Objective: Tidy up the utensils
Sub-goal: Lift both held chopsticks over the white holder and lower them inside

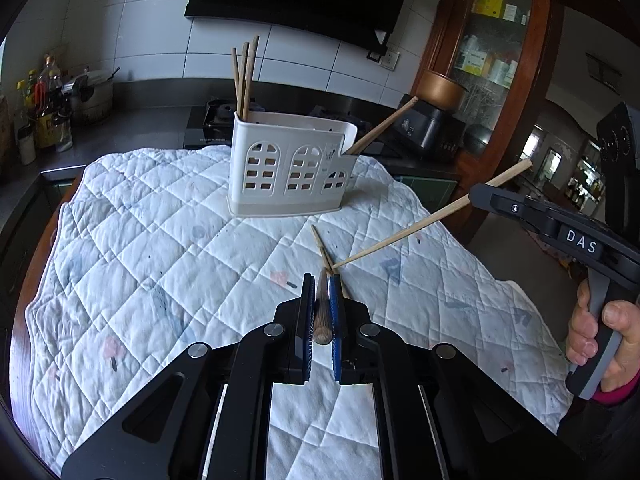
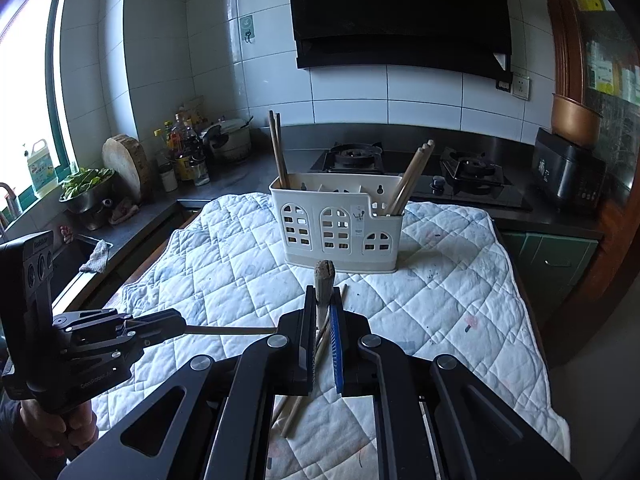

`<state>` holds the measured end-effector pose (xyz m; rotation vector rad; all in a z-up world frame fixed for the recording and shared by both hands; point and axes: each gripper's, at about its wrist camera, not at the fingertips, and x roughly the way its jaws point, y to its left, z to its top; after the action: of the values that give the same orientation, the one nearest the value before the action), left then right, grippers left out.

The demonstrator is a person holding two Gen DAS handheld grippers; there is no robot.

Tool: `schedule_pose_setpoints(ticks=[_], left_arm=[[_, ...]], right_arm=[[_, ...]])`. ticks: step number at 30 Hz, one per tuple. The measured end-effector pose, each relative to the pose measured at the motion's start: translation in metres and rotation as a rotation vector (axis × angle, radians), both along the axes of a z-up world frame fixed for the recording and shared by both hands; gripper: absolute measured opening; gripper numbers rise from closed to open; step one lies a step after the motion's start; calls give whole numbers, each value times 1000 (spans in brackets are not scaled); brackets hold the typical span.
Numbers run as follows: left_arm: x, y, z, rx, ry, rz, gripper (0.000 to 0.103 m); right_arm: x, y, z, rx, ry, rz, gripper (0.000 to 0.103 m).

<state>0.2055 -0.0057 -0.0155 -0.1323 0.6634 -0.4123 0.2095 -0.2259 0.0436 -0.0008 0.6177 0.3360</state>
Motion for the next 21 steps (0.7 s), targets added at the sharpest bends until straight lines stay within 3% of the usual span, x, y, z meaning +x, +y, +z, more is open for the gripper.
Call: schedule_pose_setpoints(ticks=[7, 21], left_arm=[[17, -3, 24, 26, -33, -29, 6], [79, -1, 86, 86, -80, -50, 6]], right_arm=[[21, -2, 27, -8, -12, 26, 7], [94, -12, 109, -96, -53, -8, 7]])
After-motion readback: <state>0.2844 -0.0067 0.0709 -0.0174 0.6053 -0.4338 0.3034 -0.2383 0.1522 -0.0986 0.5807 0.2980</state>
